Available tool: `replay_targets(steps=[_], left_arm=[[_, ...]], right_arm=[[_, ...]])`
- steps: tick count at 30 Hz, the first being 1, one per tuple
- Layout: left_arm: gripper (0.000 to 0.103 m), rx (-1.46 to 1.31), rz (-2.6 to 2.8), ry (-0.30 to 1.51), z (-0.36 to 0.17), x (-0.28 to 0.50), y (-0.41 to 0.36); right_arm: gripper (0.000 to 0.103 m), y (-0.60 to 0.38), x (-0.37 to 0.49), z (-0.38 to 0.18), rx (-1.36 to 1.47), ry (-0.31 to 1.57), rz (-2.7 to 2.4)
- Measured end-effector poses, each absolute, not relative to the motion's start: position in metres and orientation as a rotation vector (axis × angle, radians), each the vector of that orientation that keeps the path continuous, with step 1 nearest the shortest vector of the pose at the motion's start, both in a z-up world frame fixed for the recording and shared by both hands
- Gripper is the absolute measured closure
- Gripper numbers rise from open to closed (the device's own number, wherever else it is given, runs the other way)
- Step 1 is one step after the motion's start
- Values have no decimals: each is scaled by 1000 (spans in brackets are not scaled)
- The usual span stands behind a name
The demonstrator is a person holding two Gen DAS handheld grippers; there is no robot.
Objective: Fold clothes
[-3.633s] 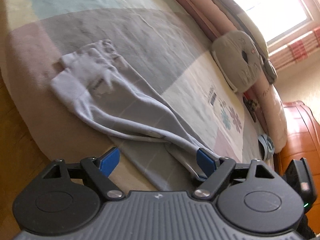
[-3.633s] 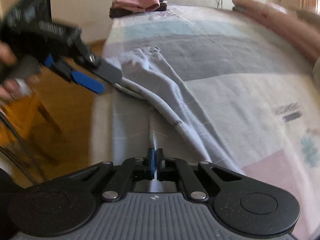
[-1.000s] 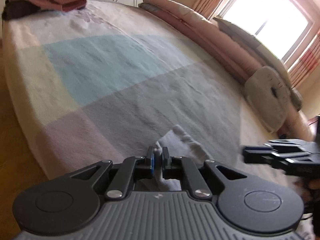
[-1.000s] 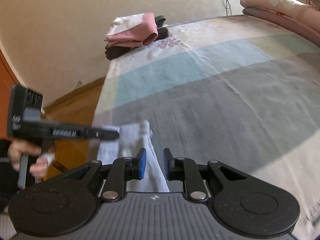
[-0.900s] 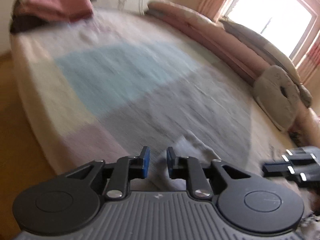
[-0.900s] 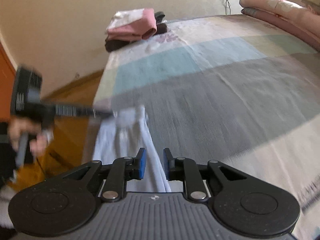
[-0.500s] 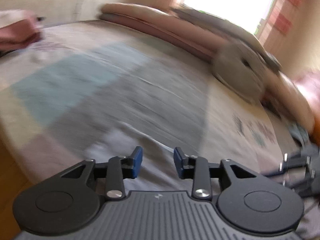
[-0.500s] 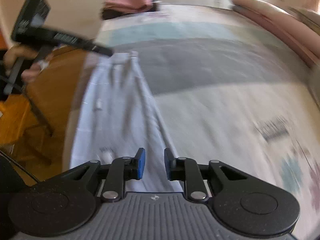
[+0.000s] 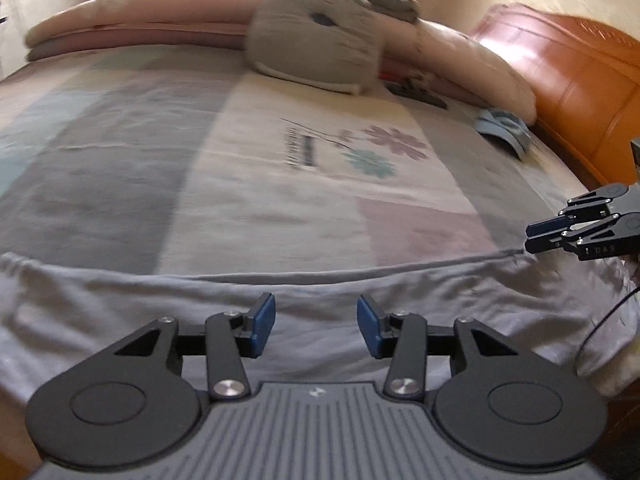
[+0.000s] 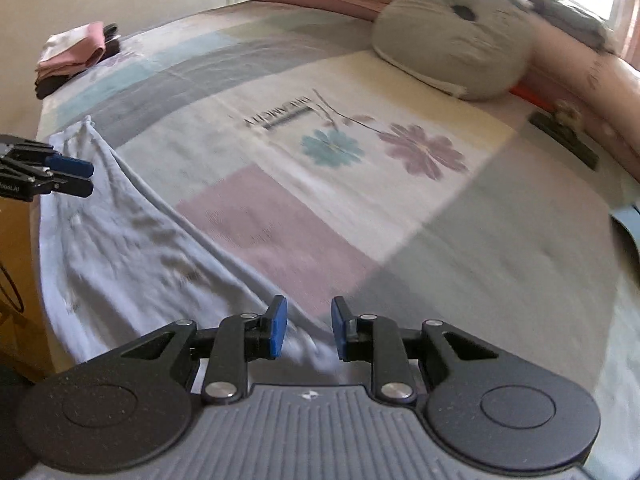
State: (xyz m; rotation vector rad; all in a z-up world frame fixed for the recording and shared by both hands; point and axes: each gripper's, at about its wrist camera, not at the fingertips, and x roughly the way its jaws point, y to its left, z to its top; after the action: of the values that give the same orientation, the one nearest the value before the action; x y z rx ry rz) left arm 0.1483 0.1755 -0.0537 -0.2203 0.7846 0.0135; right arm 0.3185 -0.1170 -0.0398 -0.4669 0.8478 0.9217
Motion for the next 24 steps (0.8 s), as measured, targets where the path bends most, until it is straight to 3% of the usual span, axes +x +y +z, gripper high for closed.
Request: replay_targets(steps=[15, 24], left_arm=[[54, -198, -156, 807, -42, 186, 122], [48, -317, -548, 810, -44, 292, 66]], right_arm=[[75, -167, 332, -43, -451, 804, 828], [65, -236, 323, -56, -236, 864, 638]])
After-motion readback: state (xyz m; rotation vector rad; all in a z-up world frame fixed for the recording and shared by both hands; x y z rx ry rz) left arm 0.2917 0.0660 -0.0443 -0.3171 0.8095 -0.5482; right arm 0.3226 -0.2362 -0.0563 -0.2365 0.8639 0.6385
